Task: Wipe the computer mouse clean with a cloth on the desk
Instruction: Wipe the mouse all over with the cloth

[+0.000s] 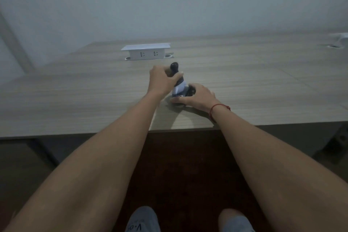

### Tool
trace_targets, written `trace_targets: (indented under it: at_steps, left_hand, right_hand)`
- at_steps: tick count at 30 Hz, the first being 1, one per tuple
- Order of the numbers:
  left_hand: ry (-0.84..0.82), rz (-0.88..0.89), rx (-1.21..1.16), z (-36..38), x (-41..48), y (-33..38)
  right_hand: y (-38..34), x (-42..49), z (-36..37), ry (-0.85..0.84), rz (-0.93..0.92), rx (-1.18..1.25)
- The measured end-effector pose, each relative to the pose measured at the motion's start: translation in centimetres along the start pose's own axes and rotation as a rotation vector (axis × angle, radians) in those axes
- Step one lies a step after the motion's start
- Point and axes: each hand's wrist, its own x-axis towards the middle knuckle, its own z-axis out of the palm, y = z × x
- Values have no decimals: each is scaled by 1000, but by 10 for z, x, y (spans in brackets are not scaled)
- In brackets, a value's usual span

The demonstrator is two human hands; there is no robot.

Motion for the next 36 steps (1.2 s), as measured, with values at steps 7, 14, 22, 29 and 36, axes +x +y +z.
trace_targets:
  at_steps: [7, 14, 22, 29, 36]
  left_hand:
    - [37, -31, 326, -8, 4, -30]
    - [121, 9, 50, -6, 8, -12]
    - [48, -63, 348, 0, 5, -36]
    - [77, 5, 17, -3, 10, -7]
    - [83, -48, 285, -9, 7, -27]
  right_hand:
    - [-1, -1, 1, -35, 9, 64]
    - [0, 2, 0, -76, -12, 88]
    - [3, 7, 5, -65, -18, 88]
    - [3, 8, 7, -26, -55, 82]
    - [4, 9, 8, -11, -50, 116]
